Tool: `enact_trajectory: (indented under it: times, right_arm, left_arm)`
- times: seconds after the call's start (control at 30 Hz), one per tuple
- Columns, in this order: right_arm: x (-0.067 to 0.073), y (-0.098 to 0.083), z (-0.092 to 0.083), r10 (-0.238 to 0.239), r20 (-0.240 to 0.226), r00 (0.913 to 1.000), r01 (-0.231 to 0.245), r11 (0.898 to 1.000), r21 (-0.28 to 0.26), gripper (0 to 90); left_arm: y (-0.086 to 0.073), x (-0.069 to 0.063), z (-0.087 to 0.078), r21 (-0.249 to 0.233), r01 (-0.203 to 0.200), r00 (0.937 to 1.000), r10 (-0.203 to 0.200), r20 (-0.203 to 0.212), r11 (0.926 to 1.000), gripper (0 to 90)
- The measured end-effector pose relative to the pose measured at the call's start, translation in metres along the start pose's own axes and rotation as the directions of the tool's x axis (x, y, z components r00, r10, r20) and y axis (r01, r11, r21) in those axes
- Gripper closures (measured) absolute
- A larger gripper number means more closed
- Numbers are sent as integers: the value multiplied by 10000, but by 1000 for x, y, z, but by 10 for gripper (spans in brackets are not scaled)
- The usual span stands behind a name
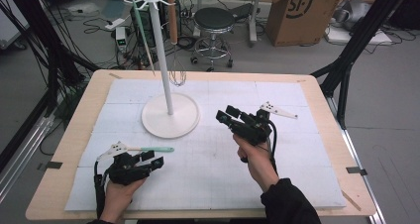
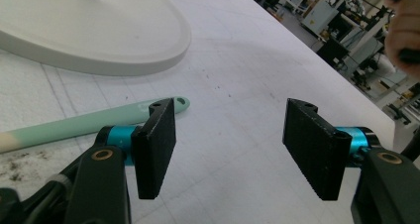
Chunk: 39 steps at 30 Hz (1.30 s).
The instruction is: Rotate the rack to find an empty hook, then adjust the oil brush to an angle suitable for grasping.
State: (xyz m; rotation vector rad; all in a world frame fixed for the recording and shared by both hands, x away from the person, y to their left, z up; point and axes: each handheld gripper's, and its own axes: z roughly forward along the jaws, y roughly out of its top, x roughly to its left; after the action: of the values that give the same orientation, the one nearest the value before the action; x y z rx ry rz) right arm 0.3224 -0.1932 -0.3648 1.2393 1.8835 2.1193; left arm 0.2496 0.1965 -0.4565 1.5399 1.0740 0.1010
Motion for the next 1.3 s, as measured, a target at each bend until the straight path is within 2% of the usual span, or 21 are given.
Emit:
enact_trajectory:
  times: [0.1,0.2,0.3,0.4,0.5,0.57,0.6,0.63,0.67,0.73,0.83,0.97,1.03,1.17,1.23,1.27,1.3]
  right_arm:
    - [-6,-6,-7,161,144,9998,-162,9999,15,331]
    - [-12,-12,-15,354,223,9991,-354,9994,-12,331]
    - [-17,-17,-23,369,292,9989,-369,9993,-32,331]
    - [-22,-22,-32,361,445,9984,-364,9993,66,331]
    - [-25,-26,-41,322,543,9980,-325,9995,55,331]
    - [-27,-28,-46,302,618,9976,-301,9995,-14,330]
    - [-28,-28,-49,428,606,9972,-430,9991,17,331]
    - [-29,-29,-52,406,666,9970,-404,9992,-48,331]
    - [-30,-29,-55,455,648,9969,-449,9989,-107,330]
    - [-32,-29,-60,449,717,9964,-435,9988,-209,331]
    - [-36,-30,-65,631,707,9955,-604,9974,-395,331]
    - [-40,-33,-71,685,801,9944,-647,9967,-498,330]
    - [-42,-36,-75,753,858,9935,-713,9963,-490,329]
    - [-48,-42,-82,704,1027,9922,-646,9962,-587,326]
    - [-50,-45,-85,828,1039,9911,-770,9953,-592,325]
    - [-51,-46,-87,891,1023,9908,-829,9945,-632,326]
    - [-51,-47,-88,931,1050,9901,-861,9939,-690,326]
  left_arm:
    - [3,3,-3,-94,-29,10000,29,-82,10000,389]
    - [6,7,-8,-231,-53,9993,45,-363,9997,406]
    - [13,13,-15,-584,-22,9981,-14,-616,9983,422]
    - [22,18,-20,-688,-138,9957,74,-922,9975,451]
    - [30,25,-23,-737,-93,9936,9,-1129,9972,536]
    - [35,30,-25,-701,-122,9932,39,-1165,9975,623]
    - [37,33,-25,-597,-197,9943,133,-1057,9980,691]
    - [39,34,-26,-577,-345,9939,282,-1070,9977,799]
    - [41,36,-27,-558,-414,9934,351,-1096,9976,859]
    - [45,41,-27,-562,-232,9953,178,-947,9981,897]
    - [47,47,-25,-359,-322,9934,280,-1114,9988,899]
    - [48,53,-22,88,-497,9867,504,-1545,9987,900]
    - [48,55,-19,502,-690,9794,773,-1863,9963,900]
    - [45,59,-11,1054,-733,9725,946,-2131,9917,900]
    - [44,60,-8,1414,-724,9639,1057,-2444,9873,900]
    - [43,61,-7,1591,-686,9625,1073,-2493,9849,900]
    - [43,62,-5,1809,-693,9568,1167,-2664,9811,900]
